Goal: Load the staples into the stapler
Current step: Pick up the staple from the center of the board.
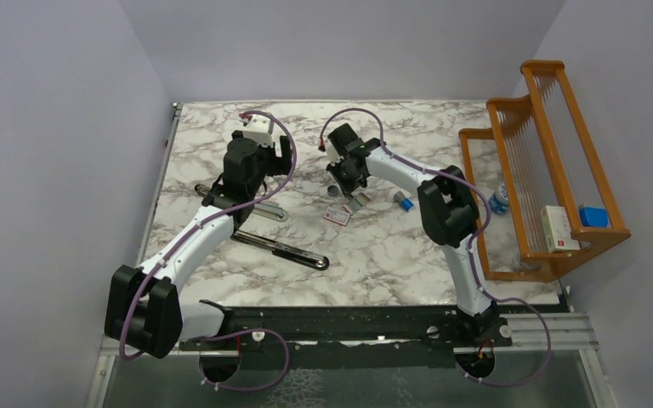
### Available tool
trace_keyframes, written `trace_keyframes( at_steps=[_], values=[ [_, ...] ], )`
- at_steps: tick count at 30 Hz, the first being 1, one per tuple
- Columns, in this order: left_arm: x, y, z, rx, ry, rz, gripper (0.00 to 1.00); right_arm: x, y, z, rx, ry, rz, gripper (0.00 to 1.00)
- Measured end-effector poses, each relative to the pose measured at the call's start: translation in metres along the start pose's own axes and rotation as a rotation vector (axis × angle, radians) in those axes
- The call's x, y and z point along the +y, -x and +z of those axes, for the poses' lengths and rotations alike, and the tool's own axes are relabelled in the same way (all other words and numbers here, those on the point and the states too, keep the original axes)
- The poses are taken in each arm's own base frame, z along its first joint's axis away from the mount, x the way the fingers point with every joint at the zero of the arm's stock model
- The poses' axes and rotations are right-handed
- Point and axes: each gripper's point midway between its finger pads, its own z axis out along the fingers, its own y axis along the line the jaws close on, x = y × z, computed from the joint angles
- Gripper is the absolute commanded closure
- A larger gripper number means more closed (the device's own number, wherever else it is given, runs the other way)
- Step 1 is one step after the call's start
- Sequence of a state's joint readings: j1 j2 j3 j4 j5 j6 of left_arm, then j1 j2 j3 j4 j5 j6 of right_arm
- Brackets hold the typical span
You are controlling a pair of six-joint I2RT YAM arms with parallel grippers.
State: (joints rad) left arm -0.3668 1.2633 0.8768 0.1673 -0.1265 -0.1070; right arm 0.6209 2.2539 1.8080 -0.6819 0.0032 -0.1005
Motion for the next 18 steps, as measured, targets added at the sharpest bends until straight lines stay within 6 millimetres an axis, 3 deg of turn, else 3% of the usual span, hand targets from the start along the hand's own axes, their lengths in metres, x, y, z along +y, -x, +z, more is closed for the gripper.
trace_keyframes(
  at_steps=[10,14,18],
  values=[
    [0.0,0.01,-0.008,-0.014,-0.005,0.02,0.1,0.008,0.011,-0.012,-0.069,0.031,0.087,0.81],
    [-0.006,0.032,-0.009,-0.043,-0.031,0.017,0.09,0.007,0.041,-0.047,-0.2,0.047,0.129,0.81],
    [-0.016,0.058,-0.015,-0.086,-0.081,0.009,0.08,0.005,0.07,-0.1,-0.374,0.058,0.159,0.8]
  ],
)
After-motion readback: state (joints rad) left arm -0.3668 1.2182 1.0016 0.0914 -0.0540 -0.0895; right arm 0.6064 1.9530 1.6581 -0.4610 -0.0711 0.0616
